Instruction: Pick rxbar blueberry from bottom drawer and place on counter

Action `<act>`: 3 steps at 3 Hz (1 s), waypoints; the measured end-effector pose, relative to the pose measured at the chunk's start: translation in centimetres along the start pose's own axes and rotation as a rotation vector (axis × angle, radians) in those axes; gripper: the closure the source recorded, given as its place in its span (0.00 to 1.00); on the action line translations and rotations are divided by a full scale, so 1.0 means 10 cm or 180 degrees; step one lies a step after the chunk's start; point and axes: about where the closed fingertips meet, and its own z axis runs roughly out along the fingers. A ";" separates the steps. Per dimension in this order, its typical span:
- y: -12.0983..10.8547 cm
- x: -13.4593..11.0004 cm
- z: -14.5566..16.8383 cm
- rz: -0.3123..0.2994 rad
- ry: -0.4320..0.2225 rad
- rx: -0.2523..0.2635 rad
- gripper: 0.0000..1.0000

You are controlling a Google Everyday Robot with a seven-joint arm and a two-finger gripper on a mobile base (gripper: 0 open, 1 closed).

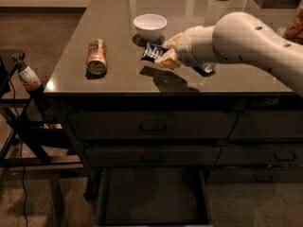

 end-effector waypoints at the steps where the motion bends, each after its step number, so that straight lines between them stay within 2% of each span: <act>1: 0.08 0.09 0.22 0.0054 0.0029 -0.0166 1.00; 2: 0.21 0.22 0.39 0.0088 0.0105 -0.0310 1.00; 3: 0.25 0.26 0.41 0.0072 0.0136 -0.0290 0.81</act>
Offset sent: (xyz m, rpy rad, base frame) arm 0.0170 0.0178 -0.0742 -0.0213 0.1578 0.0501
